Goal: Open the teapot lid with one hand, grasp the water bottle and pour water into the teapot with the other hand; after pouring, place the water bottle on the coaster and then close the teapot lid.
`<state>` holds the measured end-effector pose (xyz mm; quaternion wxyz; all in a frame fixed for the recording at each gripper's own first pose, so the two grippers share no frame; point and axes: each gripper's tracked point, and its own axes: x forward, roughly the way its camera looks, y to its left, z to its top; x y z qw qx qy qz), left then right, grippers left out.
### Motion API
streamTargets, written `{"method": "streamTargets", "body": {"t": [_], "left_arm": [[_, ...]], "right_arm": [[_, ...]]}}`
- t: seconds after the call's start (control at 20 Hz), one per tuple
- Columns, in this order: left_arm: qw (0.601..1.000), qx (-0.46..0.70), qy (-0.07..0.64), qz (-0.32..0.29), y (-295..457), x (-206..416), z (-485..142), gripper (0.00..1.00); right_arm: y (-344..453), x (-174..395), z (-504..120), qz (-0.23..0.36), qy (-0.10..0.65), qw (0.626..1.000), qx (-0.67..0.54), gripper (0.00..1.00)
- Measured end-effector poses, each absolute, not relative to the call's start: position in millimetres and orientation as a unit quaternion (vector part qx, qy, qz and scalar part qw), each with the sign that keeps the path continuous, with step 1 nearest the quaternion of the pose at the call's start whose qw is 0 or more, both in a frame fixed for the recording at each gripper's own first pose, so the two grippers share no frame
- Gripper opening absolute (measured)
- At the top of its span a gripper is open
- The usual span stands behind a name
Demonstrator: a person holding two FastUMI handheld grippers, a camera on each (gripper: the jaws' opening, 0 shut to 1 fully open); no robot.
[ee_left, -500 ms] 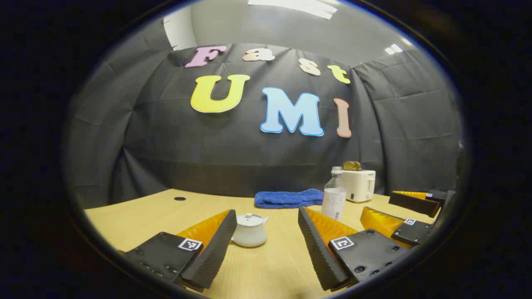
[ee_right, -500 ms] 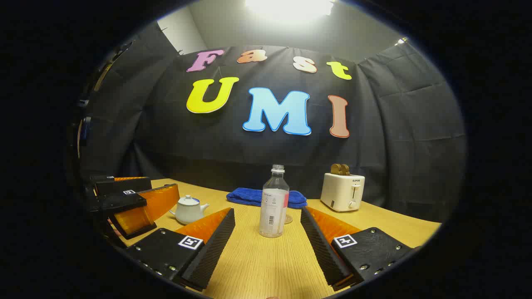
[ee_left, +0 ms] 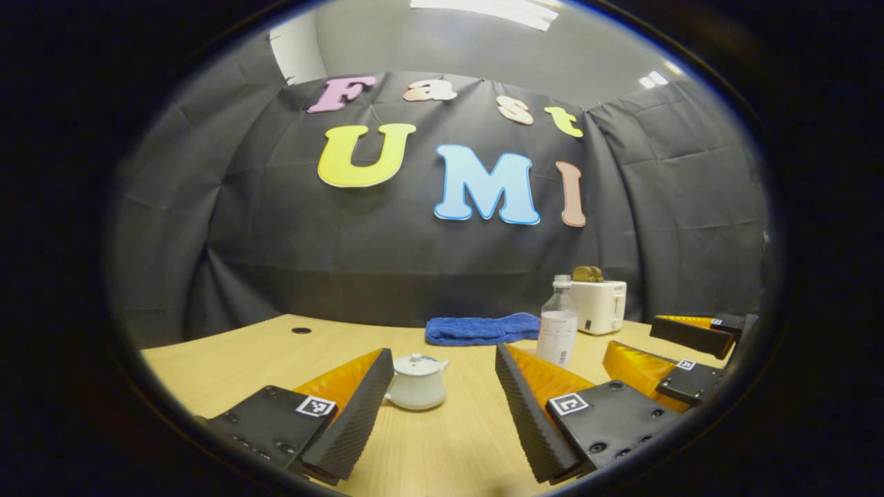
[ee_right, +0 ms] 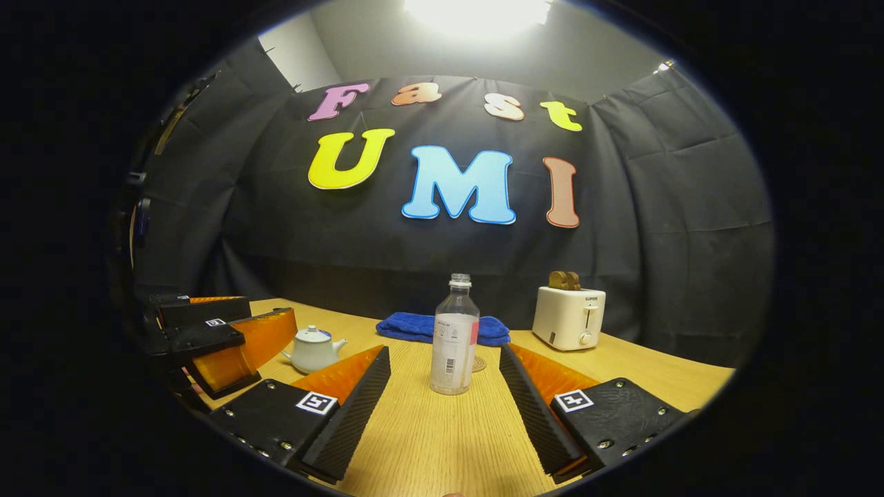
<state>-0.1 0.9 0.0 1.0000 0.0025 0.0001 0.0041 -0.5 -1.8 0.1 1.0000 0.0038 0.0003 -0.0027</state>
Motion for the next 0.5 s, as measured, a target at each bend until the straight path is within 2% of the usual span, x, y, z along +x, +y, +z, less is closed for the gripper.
{"method": "streamTargets", "body": {"t": [0.5], "left_arm": [[1.0, 0.002, 0.004, 0.002, -0.4, -0.1, -1.9, 0.96]], "right_arm": [[-2.1, -0.5, 1.2, -0.004, -0.004, 1.0, 0.001, 0.98]]}}
